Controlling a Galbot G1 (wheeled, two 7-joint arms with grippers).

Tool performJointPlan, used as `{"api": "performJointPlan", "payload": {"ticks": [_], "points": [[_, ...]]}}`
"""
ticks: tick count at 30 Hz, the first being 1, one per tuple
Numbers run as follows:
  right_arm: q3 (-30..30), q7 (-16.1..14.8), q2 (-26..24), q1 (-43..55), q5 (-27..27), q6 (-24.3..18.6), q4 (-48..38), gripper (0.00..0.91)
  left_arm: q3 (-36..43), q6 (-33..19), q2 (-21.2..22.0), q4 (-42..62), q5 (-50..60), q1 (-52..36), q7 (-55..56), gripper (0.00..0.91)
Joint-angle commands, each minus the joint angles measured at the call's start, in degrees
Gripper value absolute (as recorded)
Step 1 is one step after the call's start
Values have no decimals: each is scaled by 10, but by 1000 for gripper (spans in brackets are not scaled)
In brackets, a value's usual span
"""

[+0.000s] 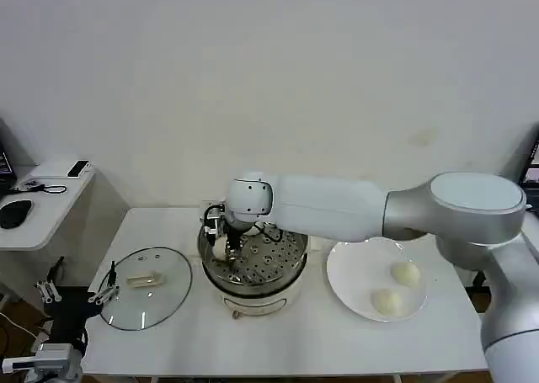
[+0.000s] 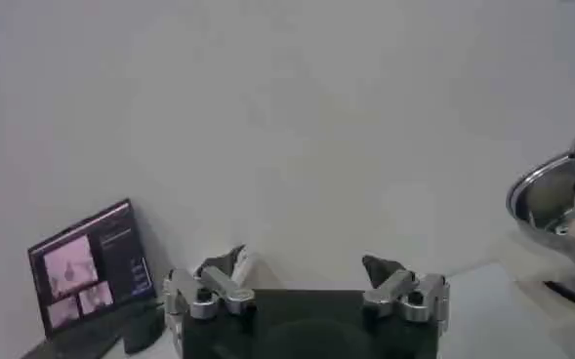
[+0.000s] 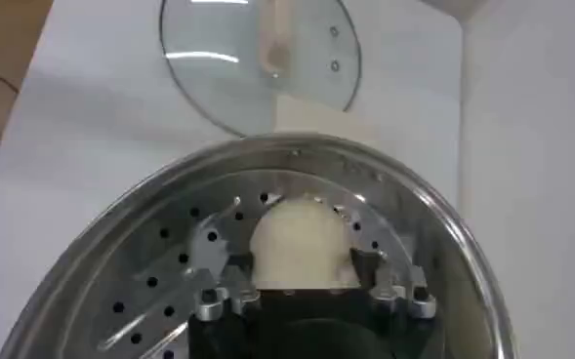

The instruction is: Take steamed baozi put them in steamer then cover it.

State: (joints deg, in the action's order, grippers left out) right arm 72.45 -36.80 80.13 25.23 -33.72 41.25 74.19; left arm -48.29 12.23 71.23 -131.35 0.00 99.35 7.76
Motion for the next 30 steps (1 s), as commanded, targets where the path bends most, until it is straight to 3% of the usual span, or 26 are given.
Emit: {"api": "performJointPlan", "payload": {"ticks": [1,9,12,15,18,25,30], "points": [[-3,2,-10,20,-6,4,10,907,-1,0,1,-2,0,2,0,907],[10,-25,-116,115,4,-1,94,907,4,1,3,-6,1,0,0,907],[20,-55,-177,137,34,-24,124,907,10,1,4,-7,3,-1,0,907],[27,-105,-249,149,95,-85,157,907,16,2,4,-10,5,-1,0,907],[36,-135,-311,150,124,-108,194,907,19,2,2,-13,6,1,-1,907],[27,-177,-463,114,219,-168,251,907,23,3,-5,-9,8,3,-1,907],[11,-184,-549,54,270,-192,277,907,35,3,-5,-1,16,-1,-1,907]]}}
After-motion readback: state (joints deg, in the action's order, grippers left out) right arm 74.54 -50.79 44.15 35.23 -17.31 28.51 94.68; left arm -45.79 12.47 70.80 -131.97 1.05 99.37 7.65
